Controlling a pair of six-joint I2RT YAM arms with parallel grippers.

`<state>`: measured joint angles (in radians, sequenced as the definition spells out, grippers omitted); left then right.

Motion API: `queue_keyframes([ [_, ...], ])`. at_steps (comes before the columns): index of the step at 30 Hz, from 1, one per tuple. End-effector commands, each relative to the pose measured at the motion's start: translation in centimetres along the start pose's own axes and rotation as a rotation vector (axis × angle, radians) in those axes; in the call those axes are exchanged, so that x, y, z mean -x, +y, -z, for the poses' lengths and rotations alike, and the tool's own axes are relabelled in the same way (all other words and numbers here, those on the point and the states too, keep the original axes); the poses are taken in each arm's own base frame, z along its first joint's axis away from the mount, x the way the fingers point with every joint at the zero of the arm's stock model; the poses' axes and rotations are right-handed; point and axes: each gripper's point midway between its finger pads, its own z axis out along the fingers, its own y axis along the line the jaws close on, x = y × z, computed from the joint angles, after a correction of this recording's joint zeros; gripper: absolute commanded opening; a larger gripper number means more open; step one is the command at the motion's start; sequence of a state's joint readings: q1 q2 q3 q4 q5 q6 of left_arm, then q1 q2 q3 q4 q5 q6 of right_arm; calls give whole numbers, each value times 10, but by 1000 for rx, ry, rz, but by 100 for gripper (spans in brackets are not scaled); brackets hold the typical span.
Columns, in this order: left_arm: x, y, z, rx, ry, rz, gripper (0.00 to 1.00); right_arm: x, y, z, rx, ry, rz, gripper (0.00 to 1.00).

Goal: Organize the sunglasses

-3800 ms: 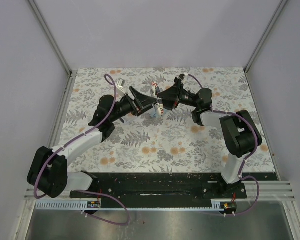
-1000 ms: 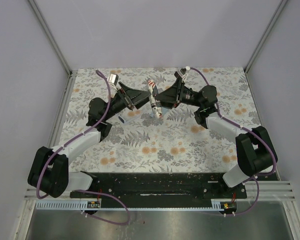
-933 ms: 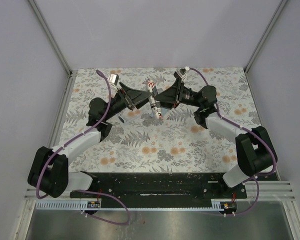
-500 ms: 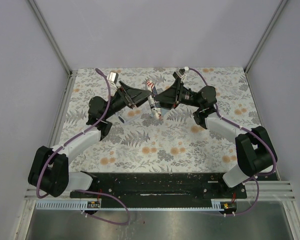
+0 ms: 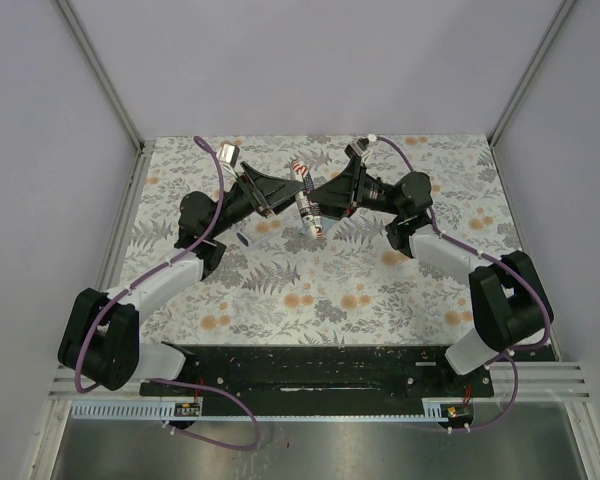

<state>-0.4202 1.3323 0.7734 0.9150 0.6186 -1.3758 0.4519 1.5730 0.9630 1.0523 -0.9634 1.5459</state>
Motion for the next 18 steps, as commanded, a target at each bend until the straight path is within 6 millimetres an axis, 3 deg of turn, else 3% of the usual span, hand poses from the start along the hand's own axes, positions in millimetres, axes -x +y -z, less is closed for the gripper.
queue_keyframes([
  [1,3,-24,-6,-74,11,-57,72,-3,22,-4,64,20,76,36],
  [4,3,-24,-6,-76,15,-57,72,-4,20,-5,59,23,72,35],
  [7,2,-25,-6,-72,20,-66,54,-4,16,-4,32,23,72,34],
  [11,1,-23,-5,-41,23,-88,42,-4,6,-3,-48,16,91,32],
  [14,2,-14,-3,16,15,-111,34,-2,-14,-1,-202,-4,138,31],
  [18,-1,13,1,177,26,-145,30,0,-39,5,-398,-16,243,30],
])
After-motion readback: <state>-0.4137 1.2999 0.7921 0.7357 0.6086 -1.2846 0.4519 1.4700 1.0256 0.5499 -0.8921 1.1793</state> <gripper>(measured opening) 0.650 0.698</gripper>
